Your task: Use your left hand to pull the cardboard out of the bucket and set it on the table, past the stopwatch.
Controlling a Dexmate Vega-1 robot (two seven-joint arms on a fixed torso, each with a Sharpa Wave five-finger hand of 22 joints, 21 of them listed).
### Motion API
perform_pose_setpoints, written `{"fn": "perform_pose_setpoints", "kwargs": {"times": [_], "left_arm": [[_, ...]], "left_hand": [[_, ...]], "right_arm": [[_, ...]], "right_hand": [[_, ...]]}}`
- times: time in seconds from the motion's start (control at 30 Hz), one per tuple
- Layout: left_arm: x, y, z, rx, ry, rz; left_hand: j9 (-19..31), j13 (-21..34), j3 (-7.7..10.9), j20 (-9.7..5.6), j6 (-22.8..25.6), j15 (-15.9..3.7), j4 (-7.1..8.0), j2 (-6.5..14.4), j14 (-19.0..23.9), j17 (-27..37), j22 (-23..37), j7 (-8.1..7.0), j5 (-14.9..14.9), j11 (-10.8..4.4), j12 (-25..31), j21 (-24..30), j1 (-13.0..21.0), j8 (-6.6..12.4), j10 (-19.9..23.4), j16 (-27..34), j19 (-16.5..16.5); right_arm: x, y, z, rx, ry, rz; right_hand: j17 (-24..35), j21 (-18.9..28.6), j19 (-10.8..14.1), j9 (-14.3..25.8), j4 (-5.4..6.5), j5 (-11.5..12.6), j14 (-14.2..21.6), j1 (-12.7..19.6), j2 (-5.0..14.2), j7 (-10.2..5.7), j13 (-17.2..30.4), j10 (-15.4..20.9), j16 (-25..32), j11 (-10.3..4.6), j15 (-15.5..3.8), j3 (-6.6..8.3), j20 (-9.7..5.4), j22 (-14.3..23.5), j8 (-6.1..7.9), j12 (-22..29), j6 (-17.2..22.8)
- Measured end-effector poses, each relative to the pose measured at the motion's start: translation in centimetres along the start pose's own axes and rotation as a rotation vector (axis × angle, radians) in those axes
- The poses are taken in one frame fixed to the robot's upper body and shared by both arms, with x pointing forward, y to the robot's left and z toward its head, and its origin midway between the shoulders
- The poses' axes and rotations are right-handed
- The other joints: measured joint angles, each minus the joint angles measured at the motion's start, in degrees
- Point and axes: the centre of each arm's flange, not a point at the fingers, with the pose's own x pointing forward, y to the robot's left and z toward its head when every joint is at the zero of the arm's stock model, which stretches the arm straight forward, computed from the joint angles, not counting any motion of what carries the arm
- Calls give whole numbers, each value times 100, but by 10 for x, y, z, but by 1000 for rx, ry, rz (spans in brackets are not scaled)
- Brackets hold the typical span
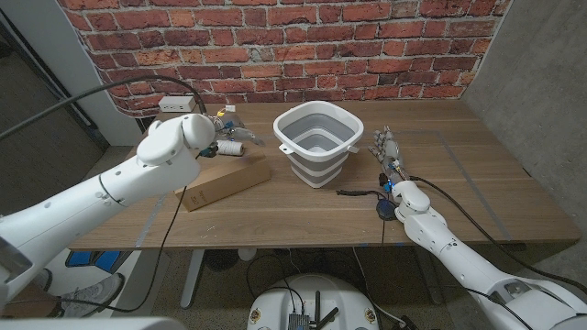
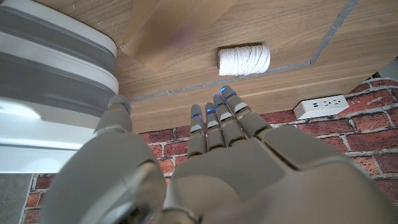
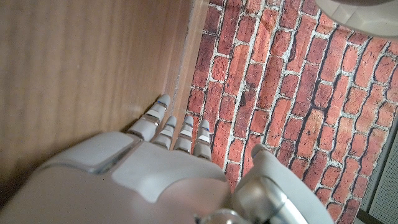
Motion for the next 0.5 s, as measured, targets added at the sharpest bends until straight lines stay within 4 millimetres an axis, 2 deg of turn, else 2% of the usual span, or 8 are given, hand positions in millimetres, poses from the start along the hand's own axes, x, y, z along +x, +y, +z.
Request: {"fn": "perform_pose_setpoints", "kwargs": {"times": [0.07,0.27,0.3,0.37,0.5], "left_arm": [[2,0,4,-39,-44,53],[0,-5,-9,-75,-41,79],[0,-2,-3,-99,-86,137],[0,-4,-9,-105,-71,133],[1,-3,-7,-152,-111,189]], "left_hand": [[0,0,10,10,0,0,10,23,0,0,0,0,0,0,6,0,-23,0,0,0,-10],[0,1,24,-3,21,-20,24,96,-20,0,0,-20,0,0,29,0,-39,24,0,0,-22],[0,1,24,-12,21,-20,24,99,-20,0,0,-21,0,-16,29,0,-36,24,-16,0,-32],[0,1,24,12,-26,1,23,127,-84,0,0,-42,-4,-25,29,0,-63,23,-32,0,-93],[0,1,24,-9,-156,46,23,160,-240,1,-27,-9,-21,33,29,0,-96,-2,-195,0,-254]], "right_arm": [[-2,0,1,-6,-5,5],[-3,0,2,-16,-3,9],[-2,-2,3,-22,-4,9],[-1,-4,4,-29,-2,11],[-1,-5,5,-34,-2,13]], "right_hand": [[0,0,0,0,0,0,0,0,0,0,0,0,0,0,0,0,0,0,0,0,0],[0,0,0,0,0,0,0,0,0,0,0,0,0,0,0,0,-1,0,0,0,0],[0,0,0,0,0,0,0,0,0,0,0,0,0,0,0,0,-1,0,0,0,0],[0,0,9,0,0,0,0,0,0,0,0,0,0,0,0,0,-10,0,0,0,0],[0,0,-3,0,0,0,0,0,0,0,0,0,0,0,0,0,2,0,0,0,0]]}}
